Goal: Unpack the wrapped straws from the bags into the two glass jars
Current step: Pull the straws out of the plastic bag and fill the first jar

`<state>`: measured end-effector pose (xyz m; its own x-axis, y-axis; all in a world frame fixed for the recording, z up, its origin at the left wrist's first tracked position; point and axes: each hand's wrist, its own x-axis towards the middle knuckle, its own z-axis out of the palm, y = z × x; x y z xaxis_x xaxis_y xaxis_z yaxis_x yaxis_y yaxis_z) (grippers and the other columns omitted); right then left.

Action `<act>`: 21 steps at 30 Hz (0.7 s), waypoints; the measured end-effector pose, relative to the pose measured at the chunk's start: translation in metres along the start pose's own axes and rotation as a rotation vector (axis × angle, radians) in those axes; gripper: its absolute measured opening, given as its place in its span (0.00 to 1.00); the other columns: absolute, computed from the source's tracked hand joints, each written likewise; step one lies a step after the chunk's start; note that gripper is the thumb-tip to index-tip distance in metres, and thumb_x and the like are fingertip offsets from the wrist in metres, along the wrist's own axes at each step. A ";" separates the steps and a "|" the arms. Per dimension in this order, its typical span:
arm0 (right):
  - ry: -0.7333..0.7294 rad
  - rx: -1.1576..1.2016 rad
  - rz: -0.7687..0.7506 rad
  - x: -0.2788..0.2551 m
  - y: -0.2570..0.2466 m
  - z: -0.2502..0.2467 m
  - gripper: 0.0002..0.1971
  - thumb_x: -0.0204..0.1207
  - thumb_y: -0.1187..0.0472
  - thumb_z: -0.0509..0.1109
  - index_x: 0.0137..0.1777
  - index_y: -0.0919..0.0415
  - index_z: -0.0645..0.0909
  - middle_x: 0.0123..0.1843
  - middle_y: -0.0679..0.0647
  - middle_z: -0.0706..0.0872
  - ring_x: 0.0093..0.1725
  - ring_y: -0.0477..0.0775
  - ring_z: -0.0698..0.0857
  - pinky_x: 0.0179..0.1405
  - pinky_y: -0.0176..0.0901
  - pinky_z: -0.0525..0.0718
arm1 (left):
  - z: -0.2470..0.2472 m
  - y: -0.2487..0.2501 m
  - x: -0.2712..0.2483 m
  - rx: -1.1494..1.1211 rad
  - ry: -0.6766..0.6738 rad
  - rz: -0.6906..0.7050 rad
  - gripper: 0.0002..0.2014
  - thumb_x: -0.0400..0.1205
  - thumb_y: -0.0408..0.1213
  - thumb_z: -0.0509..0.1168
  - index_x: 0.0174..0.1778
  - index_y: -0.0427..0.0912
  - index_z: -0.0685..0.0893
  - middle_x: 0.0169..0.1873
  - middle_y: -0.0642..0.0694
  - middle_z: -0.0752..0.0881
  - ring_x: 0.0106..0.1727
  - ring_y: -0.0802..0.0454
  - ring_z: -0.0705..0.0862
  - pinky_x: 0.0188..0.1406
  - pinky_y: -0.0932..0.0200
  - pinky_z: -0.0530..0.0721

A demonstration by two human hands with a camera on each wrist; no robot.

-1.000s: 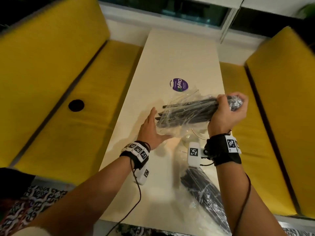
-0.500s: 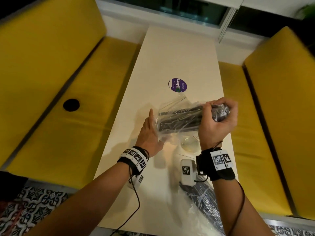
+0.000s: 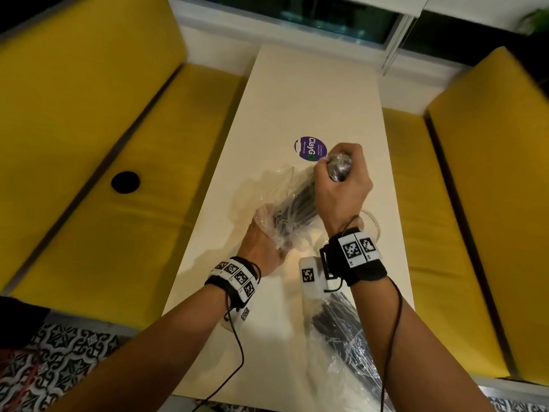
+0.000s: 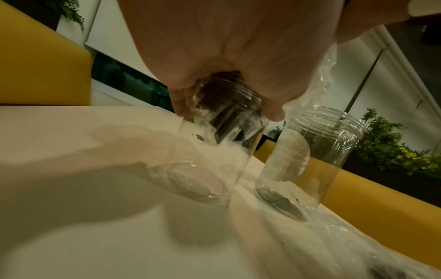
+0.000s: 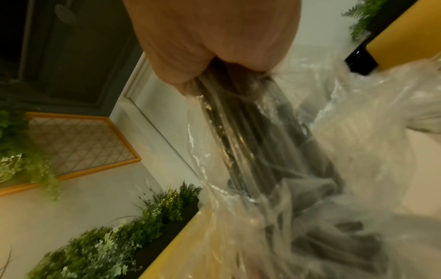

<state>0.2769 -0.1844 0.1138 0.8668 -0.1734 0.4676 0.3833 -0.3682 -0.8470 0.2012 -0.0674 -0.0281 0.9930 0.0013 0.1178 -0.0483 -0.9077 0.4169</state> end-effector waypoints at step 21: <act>-0.824 -0.173 -0.027 0.006 -0.005 -0.016 0.49 0.66 0.59 0.88 0.79 0.53 0.58 0.61 0.58 0.85 0.56 0.55 0.90 0.58 0.45 0.91 | -0.002 0.002 0.003 -0.230 0.032 -0.030 0.31 0.79 0.47 0.72 0.78 0.37 0.84 0.82 0.28 0.75 0.83 0.29 0.71 0.88 0.40 0.66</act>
<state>0.2751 -0.1983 0.1247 0.8395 0.5348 0.0962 0.4109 -0.5089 -0.7564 0.2035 -0.0683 -0.0248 0.9906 0.0433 0.1295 -0.0460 -0.7872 0.6149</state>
